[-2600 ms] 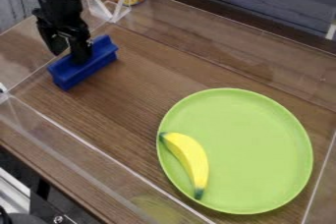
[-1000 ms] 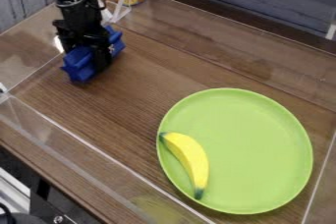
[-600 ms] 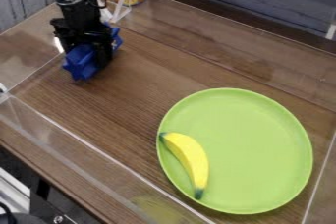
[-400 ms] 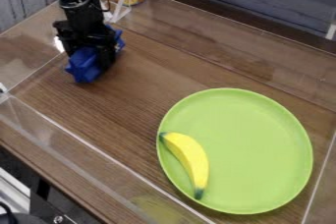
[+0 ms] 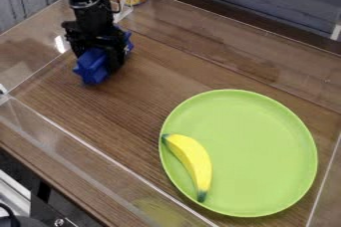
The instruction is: Put the blue object in the green plate
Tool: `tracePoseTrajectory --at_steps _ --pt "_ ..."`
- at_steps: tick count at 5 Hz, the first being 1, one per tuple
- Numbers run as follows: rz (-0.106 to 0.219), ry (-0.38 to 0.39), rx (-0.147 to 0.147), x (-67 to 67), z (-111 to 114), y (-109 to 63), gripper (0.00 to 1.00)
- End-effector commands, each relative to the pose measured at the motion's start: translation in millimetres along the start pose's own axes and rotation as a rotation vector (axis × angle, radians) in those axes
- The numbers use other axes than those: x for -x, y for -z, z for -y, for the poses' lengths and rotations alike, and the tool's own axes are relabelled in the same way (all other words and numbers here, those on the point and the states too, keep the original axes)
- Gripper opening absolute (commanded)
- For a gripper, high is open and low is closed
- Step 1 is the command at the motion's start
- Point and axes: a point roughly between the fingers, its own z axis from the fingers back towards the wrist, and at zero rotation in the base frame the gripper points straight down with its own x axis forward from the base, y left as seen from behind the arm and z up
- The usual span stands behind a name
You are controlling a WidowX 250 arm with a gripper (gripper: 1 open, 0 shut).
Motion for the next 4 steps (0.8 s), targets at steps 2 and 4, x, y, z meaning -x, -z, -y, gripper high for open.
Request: tracePoseTrajectory --at_steps 2,4 --pt "0.104 0.080 -0.045 -27.9 15.1 -63.3 0.00" --pt "0.164 0.149 -0.031 -28.6 45.8 -98.9 0.00"
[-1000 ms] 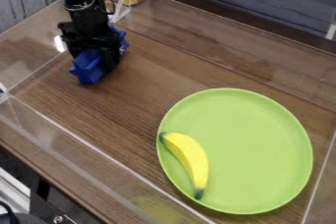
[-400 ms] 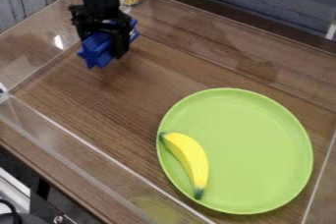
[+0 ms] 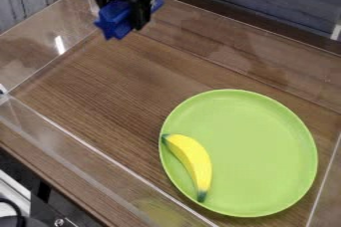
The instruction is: Put the blue object in the green plate
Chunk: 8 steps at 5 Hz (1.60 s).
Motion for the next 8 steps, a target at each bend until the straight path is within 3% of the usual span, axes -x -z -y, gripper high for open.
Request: tracePoseTrajectory --at_steps 1,2,3,5,6,7,8 --pt "0.079 0.000 -0.011 -4.2 25.6 -32.7 0.00" --pt "0.086 0.045 0.014 0.5 67.1 -48.9 0.00" --pt "0.085 0.092 0.035 14.1 106.0 -64.0 0.00" --pt "0.108 0.195 0.066 18.1 177.8 -83.4 0.00" --pt "0.128 0.194 0.058 25.1 192.4 -82.7 1.00" --pt "0.107 0.183 0.059 32.1 203.1 -77.1 1.00" --pt "0.084 0.209 0.070 52.4 219.5 -72.4 1.00"
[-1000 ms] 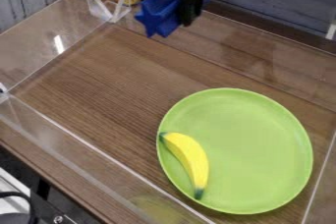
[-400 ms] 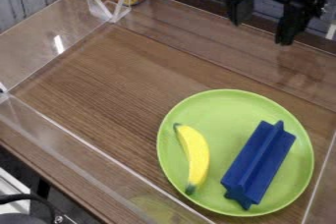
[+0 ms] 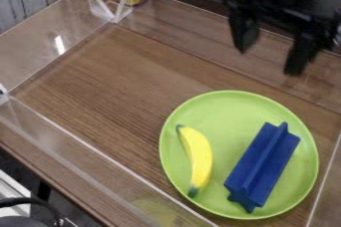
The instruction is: Put the blue object in the green plate
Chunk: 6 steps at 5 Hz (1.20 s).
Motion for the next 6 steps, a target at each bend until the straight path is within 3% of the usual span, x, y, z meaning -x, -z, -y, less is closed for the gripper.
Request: tracePoseTrajectory --at_steps 1,3,5,6 --pt "0.031 0.024 0.012 15.5 25.1 -3.1 1.00" --pt "0.026 0.182 0.019 15.9 48.0 7.2 1.00" --pt "0.021 0.233 -0.005 38.5 52.0 36.9 1.00" --pt "0.015 0.263 0.000 39.2 56.7 52.8 1.00"
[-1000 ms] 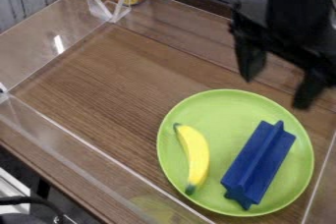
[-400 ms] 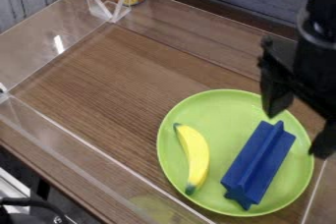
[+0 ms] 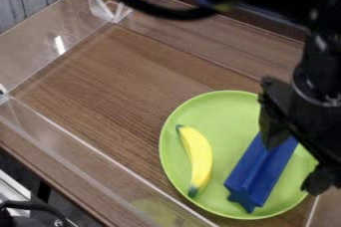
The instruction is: Put the blue object in the green plate
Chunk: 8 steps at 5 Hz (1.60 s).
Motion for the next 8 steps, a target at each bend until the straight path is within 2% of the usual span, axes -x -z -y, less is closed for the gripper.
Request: tracePoseTrajectory --at_steps 1,3,5,7,8 --pt "0.023 0.040 0.011 -3.4 1.8 9.8 1.00" --pt "0.004 0.026 0.014 10.2 3.9 17.8 1.00" --pt "-0.002 -0.061 -0.003 11.0 6.3 41.6 1.00" --pt "-0.001 0.033 0.016 17.5 1.4 51.2 1.00" --pt "-0.013 0.009 0.004 14.8 -6.3 59.4 0.00"
